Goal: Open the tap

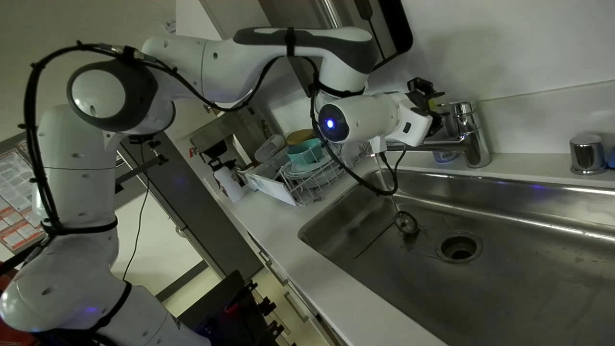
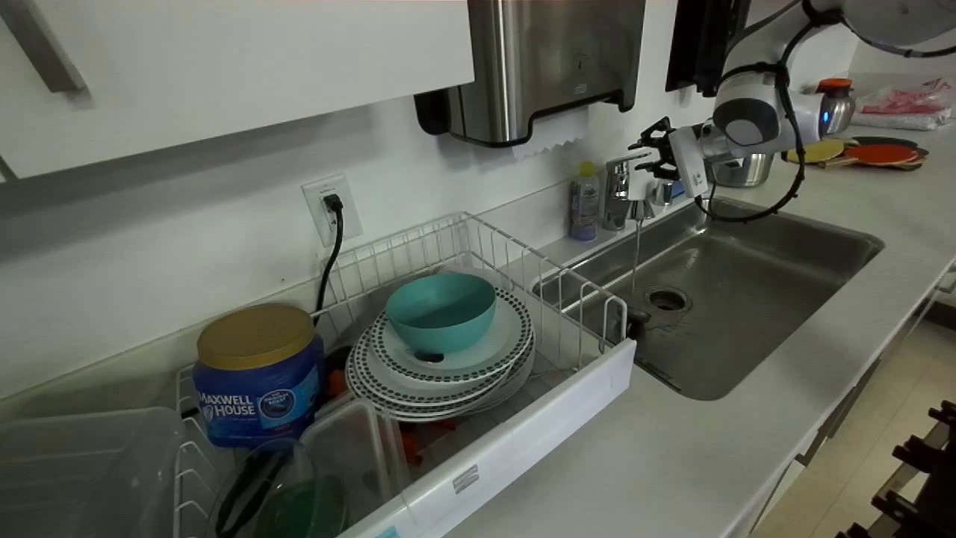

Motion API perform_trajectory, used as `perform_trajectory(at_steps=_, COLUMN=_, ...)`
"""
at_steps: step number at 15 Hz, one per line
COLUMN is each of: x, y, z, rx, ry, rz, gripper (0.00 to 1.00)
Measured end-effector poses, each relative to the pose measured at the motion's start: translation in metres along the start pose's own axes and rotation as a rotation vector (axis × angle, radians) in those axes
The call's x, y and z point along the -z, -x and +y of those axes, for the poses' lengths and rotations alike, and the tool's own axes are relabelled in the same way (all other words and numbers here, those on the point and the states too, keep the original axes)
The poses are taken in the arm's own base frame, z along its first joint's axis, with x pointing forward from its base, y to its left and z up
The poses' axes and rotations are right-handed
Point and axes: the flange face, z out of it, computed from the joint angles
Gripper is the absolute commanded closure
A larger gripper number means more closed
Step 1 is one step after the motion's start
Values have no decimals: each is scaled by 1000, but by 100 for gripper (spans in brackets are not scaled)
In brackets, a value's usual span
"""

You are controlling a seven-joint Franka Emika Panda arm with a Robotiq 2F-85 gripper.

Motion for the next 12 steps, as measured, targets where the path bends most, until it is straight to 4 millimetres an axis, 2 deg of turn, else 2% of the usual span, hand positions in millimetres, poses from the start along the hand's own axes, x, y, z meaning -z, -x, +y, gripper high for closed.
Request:
perform_trajectory(at_steps=2, x=-1, y=-1, z=-4, rx=0, ry=-8, rz=2, gripper=96)
perform_trajectory(at_steps=3, x=-1, y=-1, z=-6, rx=1, ry=-11, rz=4, gripper=99)
perform_trajectory(at_steps=7, x=0, y=0, z=-8, rx=3, ry=3, rz=14, gripper=98)
perform_trajectory(at_steps=12, x=-2, y=1, z=-21, rx=27, ry=56, rz=22, gripper=98)
